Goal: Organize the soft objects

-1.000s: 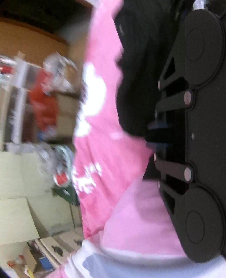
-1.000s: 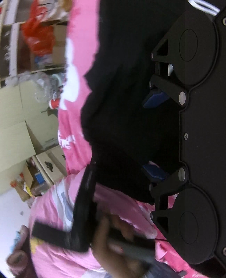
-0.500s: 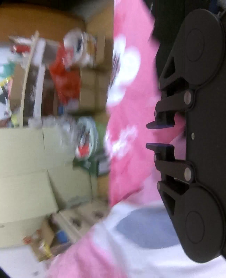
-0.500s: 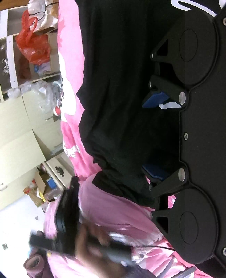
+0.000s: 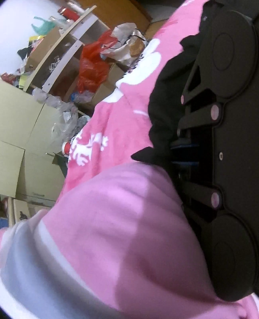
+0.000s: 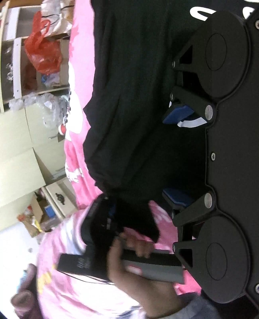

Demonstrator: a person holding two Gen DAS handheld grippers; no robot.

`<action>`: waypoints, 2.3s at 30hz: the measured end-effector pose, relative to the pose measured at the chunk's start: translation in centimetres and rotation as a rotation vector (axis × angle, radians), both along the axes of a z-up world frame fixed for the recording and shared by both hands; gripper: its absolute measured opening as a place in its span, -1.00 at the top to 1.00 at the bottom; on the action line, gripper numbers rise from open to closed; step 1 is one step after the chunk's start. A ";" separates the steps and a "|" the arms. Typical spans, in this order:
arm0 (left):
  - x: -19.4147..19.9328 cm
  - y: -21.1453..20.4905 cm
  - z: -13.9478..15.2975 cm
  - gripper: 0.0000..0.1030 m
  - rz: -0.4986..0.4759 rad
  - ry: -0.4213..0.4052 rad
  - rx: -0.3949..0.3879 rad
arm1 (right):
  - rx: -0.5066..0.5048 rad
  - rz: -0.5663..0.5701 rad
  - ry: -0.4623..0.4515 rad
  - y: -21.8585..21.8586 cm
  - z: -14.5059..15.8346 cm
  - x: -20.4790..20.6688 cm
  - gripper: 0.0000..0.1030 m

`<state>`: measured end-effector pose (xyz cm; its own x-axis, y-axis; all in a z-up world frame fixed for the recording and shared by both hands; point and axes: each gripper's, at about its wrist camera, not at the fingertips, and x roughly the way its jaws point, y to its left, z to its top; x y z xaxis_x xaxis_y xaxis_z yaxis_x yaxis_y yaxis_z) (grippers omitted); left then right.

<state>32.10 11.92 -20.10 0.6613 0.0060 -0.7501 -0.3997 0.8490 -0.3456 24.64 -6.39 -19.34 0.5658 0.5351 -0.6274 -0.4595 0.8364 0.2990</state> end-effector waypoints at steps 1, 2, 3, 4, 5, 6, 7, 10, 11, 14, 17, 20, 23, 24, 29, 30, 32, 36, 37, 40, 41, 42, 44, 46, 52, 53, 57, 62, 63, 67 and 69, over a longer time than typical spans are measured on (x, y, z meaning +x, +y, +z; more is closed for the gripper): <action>0.0 0.2 0.1 0.76 -0.004 0.001 -0.019 | -0.023 0.006 -0.008 0.3 0.0 -0.2 -0.39; -0.5 0.5 0.7 0.75 -0.018 0.002 -0.055 | -0.041 0.011 -0.016 0.5 0.0 -0.4 -0.39; -1.0 0.8 1.3 0.67 -0.031 0.003 -0.092 | -0.077 0.020 -0.031 0.9 0.1 -0.9 -0.39; -1.7 0.7 2.1 0.64 -0.053 -0.010 -0.071 | -0.086 0.021 -0.035 1.0 0.2 -1.1 -0.39; -2.3 0.5 2.9 0.57 -0.076 -0.023 -0.050 | -0.091 0.020 -0.036 1.1 0.4 -1.3 -0.39; -3.0 0.3 3.7 0.45 -0.098 -0.036 -0.029 | -0.087 0.011 -0.033 1.2 0.9 -1.6 -0.39; -4.5 -0.4 4.9 0.39 -0.148 -0.079 0.057 | -0.078 0.002 -0.031 1.2 1.4 -1.9 -0.39; -5.0 -1.4 3.7 0.36 -0.242 -0.049 0.092 | -0.034 -0.027 -0.020 0.8 2.8 -2.6 -0.40; -5.0 -1.6 2.7 0.37 -0.265 -0.016 0.092 | -0.032 -0.030 -0.019 0.8 3.0 -2.6 -0.40; -6.2 -1.7 0.9 0.38 -0.338 0.004 0.158 | -0.046 -0.044 -0.025 0.2 4.3 -3.7 -0.40; -7.7 -1.5 0.8 0.38 -0.409 -0.004 0.240 | -0.110 -0.064 -0.031 -1.0 5.5 -5.6 -0.41; -9.4 -1.4 1.1 0.39 -0.531 0.043 0.404 | -0.141 -0.092 -0.019 -2.4 5.8 -6.8 -0.41; -9.7 -1.6 1.7 0.48 -0.525 0.099 0.462 | -0.177 -0.140 -0.002 -4.4 5.8 -8.6 -0.43; -9.9 -2.0 2.1 0.49 -0.518 0.094 0.471 | -0.181 -0.153 0.007 -4.9 5.7 -9.0 -0.44; -10.3 -4.4 2.3 0.43 -0.621 0.010 0.432 | -0.173 -0.188 0.063 -6.8 4.7 -10.5 -0.45; -9.8 -4.6 1.6 0.42 -0.620 0.047 0.435 | -0.168 -0.192 0.075 -7.1 4.4 -10.8 -0.45; -9.3 -4.2 0.6 0.38 -0.602 0.091 0.411 | -0.173 -0.188 0.134 -7.7 3.6 -11.2 -0.45; -9.6 -2.3 1.2 0.41 -0.523 0.145 0.356 | -0.242 -0.162 0.224 -8.3 2.6 -12.2 -0.45; -9.8 -1.8 1.6 0.42 -0.501 0.164 0.351 | -0.268 -0.159 0.242 -8.5 2.4 -12.6 -0.45; -11.9 -2.0 3.4 0.34 -0.508 0.181 0.394 | -0.266 -0.170 0.239 -9.9 3.6 -14.3 -0.45; -13.3 -2.5 4.0 0.30 -0.558 0.189 0.357 | -0.247 -0.166 0.237 -10.3 4.2 -14.7 -0.46; -15.0 -3.1 4.4 0.26 -0.609 0.196 0.305 | -0.237 -0.155 0.245 -10.4 4.6 -14.9 -0.47; -17.6 -4.3 4.4 0.22 -0.693 0.223 0.234 | -0.225 -0.112 0.285 -10.7 5.4 -15.4 -0.49; -20.2 -5.6 4.3 0.22 -0.764 0.247 0.189 | -0.262 -0.073 0.301 -10.4 6.0 -16.9 -0.49; -25.9 -6.4 4.0 0.17 -0.822 0.304 0.161 | -0.307 -0.057 0.238 -10.6 8.8 -21.2 -0.61; -26.6 -6.3 3.5 0.17 -0.818 0.340 0.114 | -0.291 -0.047 0.243 -10.8 9.0 -21.5 -0.68; -27.8 -7.5 2.7 0.40 -0.809 0.370 0.184 | -0.298 0.041 0.271 -10.9 8.3 -22.0 -0.68; -26.1 -10.3 0.4 0.79 -0.725 0.519 0.227 | -0.385 0.130 0.296 -10.8 6.0 -19.5 -0.68; -25.4 -10.9 0.1 0.82 -0.697 0.544 0.236 | -0.385 0.138 0.318 -11.0 5.4 -18.5 -0.68; -23.1 -12.8 -0.3 0.86 -0.635 0.666 0.274 | -0.366 0.235 0.502 -11.8 1.8 -15.0 -0.68; -21.9 -13.5 -0.2 0.89 -0.596 0.730 0.294 | -0.408 0.309 0.536 -11.7 0.2 -14.8 -0.70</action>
